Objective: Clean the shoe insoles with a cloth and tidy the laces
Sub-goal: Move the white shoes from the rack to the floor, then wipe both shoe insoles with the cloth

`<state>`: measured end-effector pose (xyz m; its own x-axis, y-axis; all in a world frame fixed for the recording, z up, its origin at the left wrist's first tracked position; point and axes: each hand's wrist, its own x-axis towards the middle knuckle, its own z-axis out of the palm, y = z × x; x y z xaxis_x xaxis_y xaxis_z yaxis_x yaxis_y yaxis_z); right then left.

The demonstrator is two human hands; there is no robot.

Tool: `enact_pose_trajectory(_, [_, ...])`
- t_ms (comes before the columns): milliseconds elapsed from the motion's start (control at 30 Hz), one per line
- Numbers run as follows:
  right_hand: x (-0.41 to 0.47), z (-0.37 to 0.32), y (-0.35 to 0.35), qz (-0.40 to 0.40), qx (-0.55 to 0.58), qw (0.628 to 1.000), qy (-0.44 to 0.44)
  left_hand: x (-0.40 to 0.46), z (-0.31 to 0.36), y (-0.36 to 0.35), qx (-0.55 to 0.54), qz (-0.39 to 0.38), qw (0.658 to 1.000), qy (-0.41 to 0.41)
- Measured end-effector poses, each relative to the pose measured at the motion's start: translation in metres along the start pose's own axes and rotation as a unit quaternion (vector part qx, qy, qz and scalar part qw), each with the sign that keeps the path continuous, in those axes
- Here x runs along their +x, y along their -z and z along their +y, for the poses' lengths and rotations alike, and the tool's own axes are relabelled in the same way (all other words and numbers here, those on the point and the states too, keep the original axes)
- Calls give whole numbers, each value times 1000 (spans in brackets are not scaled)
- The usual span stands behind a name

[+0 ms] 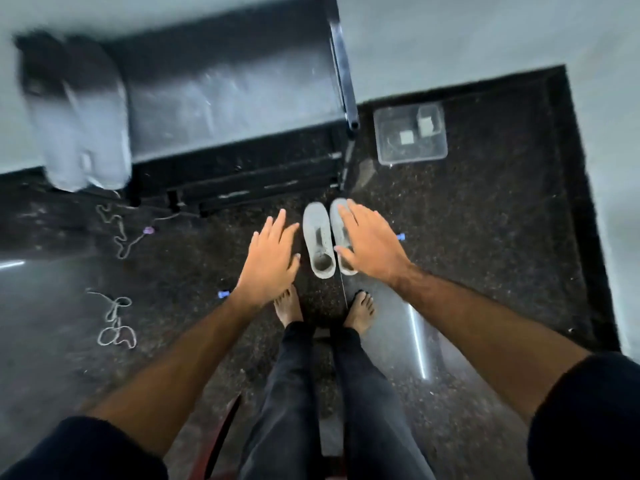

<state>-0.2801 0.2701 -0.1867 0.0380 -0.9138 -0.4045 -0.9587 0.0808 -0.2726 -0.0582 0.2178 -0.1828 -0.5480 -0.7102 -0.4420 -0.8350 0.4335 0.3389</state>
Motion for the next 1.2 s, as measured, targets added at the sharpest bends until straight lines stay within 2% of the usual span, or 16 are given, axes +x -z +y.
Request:
enact_pose_trajectory(233, [-39, -73, 138, 38, 10, 997, 71, -87, 12, 137, 0, 94, 994, 49])
enact_pose_trajectory(533, [-18, -148, 219, 51, 3, 987, 155, -129, -29, 211, -92, 190, 964, 160])
enact_pose_trajectory(733, [48, -214, 225, 20, -1, 982, 186, -122, -110, 241, -157, 223, 933, 235])
enact_pose_trajectory(933, [137, -291, 197, -63, 20, 980, 189, -93, -214, 238, -270, 229, 887, 296])
enact_pose_trajectory(1200, [249, -349, 149, -86, 32, 983, 157, -19, -307, 240, -264, 210, 885, 322])
